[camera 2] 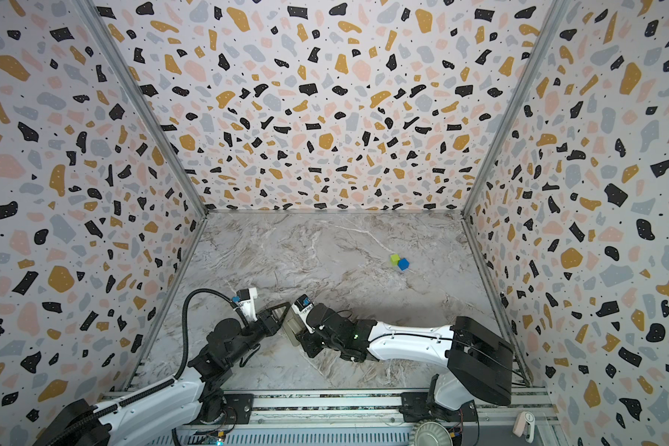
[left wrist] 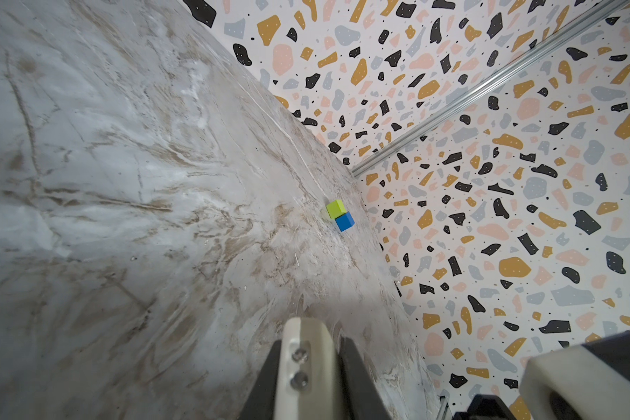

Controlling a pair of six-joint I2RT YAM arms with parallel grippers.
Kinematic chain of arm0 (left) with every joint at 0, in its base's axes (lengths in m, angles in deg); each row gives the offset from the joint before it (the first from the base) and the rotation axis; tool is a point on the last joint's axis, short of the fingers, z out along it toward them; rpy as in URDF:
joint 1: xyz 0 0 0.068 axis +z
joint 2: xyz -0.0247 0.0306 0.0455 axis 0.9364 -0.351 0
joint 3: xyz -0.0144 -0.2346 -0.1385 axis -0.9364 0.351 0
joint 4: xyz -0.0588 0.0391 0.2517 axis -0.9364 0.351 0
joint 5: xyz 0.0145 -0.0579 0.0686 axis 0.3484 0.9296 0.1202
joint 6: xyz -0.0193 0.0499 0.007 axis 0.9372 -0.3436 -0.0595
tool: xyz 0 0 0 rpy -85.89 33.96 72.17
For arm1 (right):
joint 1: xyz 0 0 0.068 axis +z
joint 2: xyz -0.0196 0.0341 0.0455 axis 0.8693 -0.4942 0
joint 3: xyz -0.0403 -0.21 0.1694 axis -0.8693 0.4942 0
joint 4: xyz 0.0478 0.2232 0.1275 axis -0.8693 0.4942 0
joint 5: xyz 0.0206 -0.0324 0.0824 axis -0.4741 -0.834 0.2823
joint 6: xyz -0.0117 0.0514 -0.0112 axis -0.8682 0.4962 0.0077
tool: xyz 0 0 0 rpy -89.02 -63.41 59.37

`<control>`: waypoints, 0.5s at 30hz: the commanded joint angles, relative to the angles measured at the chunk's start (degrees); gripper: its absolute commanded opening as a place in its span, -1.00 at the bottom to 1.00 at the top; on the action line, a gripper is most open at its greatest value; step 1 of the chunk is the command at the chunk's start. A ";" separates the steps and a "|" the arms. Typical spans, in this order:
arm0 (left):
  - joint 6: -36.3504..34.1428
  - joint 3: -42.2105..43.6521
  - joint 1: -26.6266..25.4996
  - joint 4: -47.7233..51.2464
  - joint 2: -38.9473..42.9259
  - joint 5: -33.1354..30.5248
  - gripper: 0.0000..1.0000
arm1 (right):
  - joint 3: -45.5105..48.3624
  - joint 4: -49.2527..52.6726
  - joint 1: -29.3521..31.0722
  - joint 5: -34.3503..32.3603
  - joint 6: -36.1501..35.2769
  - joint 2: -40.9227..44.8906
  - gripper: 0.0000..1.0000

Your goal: Load the batteries into the remote control

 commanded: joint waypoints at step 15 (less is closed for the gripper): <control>0.83 0.79 -0.13 -3.26 2.02 -0.60 -1.00 | -0.15 -0.65 0.31 -0.71 1.32 0.29 -0.99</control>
